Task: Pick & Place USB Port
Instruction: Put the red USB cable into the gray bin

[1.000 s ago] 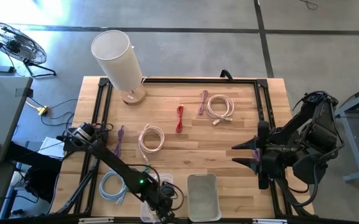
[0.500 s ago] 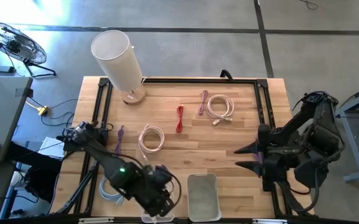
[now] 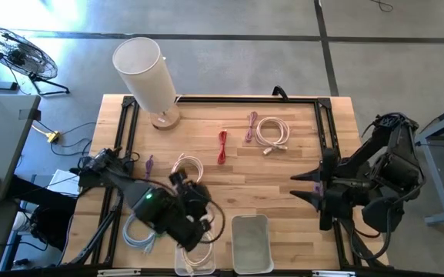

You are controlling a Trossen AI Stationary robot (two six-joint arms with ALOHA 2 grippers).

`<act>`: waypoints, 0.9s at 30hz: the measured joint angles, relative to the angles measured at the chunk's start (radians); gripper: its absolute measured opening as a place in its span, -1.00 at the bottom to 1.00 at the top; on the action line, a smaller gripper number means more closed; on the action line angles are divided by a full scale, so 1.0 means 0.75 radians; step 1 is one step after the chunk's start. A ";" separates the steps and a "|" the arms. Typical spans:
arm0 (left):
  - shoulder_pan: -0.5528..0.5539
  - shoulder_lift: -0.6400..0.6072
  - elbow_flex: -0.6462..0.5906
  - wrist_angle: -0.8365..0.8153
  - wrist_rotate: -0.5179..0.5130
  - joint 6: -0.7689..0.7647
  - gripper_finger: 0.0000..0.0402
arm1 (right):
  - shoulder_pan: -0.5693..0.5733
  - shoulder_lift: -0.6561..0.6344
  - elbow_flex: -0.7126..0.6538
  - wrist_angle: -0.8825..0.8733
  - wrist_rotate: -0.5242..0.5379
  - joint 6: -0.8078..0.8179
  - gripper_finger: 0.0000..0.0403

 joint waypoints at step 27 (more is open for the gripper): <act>0.879 0.014 -0.108 0.000 0.580 0.927 -0.15 | 0.000 -0.001 0.001 -0.128 0.121 0.529 -0.22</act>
